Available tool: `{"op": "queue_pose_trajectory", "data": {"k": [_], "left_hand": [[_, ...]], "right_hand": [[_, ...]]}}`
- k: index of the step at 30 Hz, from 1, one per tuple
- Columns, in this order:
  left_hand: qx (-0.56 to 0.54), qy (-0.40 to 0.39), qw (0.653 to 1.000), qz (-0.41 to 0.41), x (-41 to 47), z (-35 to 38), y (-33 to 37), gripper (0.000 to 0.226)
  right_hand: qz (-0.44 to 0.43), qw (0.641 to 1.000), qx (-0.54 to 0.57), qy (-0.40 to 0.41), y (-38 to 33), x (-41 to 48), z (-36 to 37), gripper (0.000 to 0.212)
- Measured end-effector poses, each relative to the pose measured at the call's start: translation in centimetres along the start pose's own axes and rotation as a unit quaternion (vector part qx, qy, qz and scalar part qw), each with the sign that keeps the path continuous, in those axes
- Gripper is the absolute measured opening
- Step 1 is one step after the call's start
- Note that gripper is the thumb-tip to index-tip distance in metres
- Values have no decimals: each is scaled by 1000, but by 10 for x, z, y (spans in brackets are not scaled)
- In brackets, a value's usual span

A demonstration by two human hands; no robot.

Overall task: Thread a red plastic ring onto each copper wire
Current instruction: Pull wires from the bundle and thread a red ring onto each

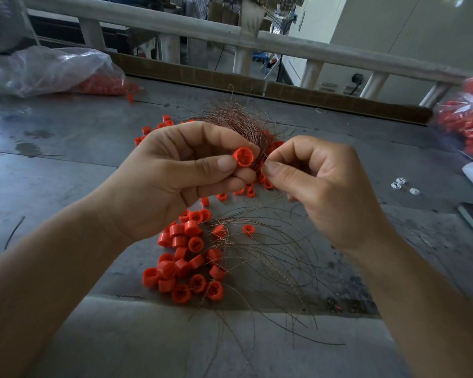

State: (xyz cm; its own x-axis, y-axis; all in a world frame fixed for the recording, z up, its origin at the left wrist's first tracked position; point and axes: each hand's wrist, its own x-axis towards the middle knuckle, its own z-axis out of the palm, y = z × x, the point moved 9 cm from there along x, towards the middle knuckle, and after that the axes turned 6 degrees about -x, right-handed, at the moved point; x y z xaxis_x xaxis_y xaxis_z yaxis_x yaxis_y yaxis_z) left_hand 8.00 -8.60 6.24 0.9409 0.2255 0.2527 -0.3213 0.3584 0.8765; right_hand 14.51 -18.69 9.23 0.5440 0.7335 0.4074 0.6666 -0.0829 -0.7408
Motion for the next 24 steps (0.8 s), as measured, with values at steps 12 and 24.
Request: {"op": "queue_pose_trajectory", "data": {"k": [12, 24], "left_hand": [[-15, -23, 1000, -9, 2, 2, -3, 23], [-39, -44, 998, -33, 1, 7, -10, 20]], "right_hand": [[-3, 1000, -1, -14, 3, 0, 3, 15], [9, 999, -5, -37, 9, 1, 11, 17]]}}
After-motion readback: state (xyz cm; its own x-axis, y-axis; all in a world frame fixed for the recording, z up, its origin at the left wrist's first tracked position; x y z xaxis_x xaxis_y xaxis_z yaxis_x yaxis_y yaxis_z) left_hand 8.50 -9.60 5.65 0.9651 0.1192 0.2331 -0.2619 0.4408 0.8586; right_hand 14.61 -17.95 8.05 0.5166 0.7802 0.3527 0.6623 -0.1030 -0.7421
